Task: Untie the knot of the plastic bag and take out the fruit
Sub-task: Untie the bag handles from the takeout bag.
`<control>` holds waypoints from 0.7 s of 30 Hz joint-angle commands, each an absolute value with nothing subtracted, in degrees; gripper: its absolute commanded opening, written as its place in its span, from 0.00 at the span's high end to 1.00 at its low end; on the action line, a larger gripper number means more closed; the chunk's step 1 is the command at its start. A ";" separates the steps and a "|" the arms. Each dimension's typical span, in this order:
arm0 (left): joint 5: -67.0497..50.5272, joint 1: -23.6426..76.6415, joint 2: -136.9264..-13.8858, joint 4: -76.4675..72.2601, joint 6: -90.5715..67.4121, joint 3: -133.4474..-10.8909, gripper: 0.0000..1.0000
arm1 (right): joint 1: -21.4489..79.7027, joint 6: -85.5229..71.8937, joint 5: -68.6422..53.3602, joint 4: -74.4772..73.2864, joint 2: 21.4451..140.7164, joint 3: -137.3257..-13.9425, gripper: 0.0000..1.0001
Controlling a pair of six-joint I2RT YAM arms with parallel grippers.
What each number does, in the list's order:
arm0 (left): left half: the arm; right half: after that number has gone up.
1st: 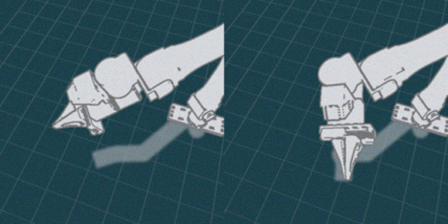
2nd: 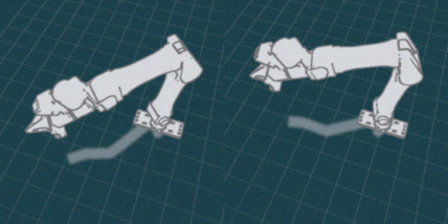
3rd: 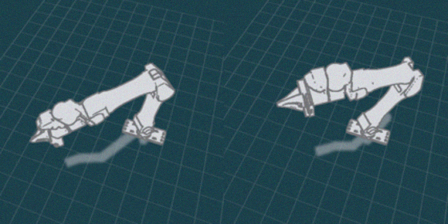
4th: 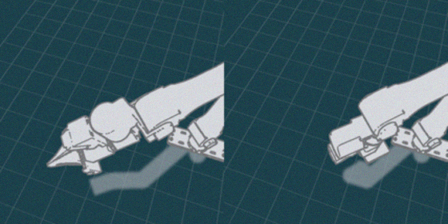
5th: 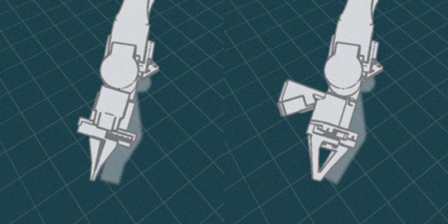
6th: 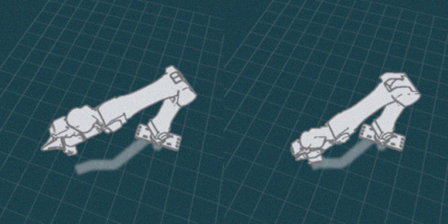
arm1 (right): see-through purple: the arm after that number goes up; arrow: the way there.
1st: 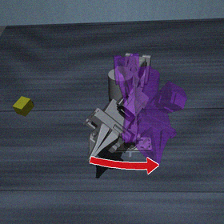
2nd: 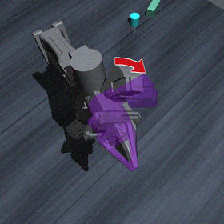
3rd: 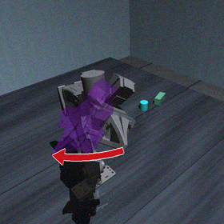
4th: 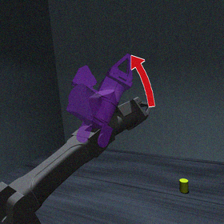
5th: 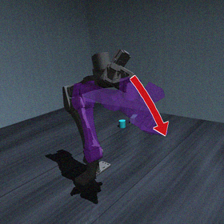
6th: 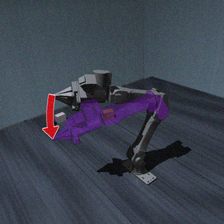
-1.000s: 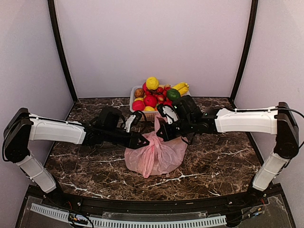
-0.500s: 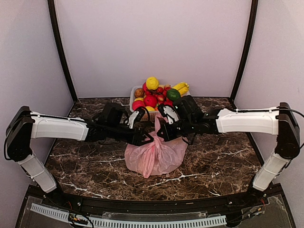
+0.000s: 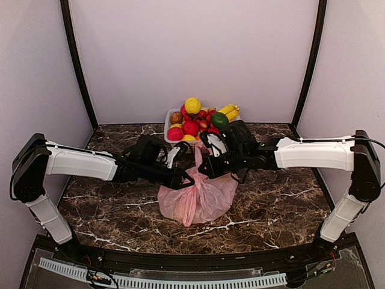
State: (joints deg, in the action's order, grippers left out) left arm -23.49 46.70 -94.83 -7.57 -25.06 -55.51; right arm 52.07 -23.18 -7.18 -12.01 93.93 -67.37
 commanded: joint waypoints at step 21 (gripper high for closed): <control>-23.60 47.50 -92.08 -10.31 -25.00 -53.87 0.99 | 47.11 -2.22 -23.67 -24.08 98.61 -79.76 0.36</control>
State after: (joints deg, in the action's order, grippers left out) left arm -23.11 47.16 -94.70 -9.45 -24.86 -54.89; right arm 47.29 -7.35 -22.61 -21.23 96.33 -77.10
